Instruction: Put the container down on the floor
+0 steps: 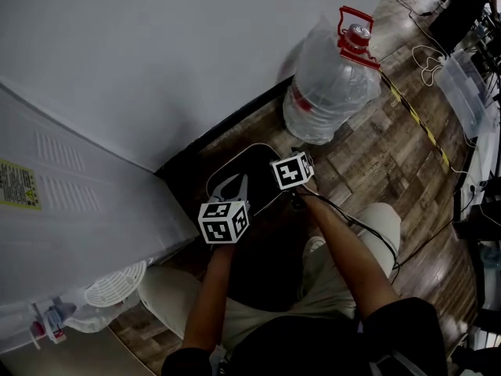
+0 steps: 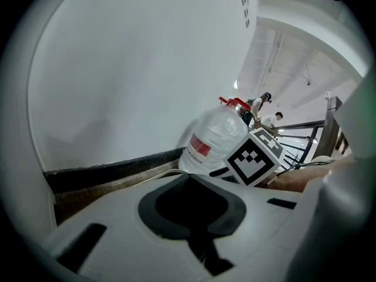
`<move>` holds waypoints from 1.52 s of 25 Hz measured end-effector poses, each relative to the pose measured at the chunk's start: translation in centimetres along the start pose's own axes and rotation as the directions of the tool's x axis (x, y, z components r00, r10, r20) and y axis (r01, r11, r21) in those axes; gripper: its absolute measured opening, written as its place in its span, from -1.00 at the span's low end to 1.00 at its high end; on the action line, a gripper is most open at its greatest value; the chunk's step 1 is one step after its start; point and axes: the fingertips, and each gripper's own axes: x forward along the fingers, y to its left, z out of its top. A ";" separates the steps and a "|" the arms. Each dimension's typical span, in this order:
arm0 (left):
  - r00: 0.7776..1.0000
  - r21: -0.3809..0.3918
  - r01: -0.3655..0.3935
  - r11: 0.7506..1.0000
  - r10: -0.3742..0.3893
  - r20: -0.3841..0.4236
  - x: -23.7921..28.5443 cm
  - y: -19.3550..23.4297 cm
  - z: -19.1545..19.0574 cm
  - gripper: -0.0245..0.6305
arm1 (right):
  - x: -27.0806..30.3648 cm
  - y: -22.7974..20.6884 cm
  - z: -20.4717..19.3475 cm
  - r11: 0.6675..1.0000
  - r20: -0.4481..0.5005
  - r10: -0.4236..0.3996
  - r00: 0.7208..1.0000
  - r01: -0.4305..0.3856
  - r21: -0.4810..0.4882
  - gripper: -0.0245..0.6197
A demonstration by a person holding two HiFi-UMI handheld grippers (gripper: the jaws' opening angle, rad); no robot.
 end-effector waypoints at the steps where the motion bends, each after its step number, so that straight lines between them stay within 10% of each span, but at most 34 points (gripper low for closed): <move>1: 1.000 0.001 -0.002 1.000 0.002 0.001 -0.1 0.1 0.0 -0.87 | 0.0 0.2 0.0 1.000 0.000 0.003 1.000 -0.003 0.000 -0.09; 19: 0.999 0.026 -0.031 0.999 0.030 0.032 -2.0 0.8 1.6 -0.87 | -2.3 1.4 1.9 0.999 0.004 0.034 0.999 -0.034 0.005 -0.11; 38: 0.994 0.127 -0.041 0.991 0.027 0.109 -7.6 -0.2 5.6 -0.87 | -9.5 6.5 5.5 0.995 0.154 0.082 0.985 -0.073 -0.061 -0.80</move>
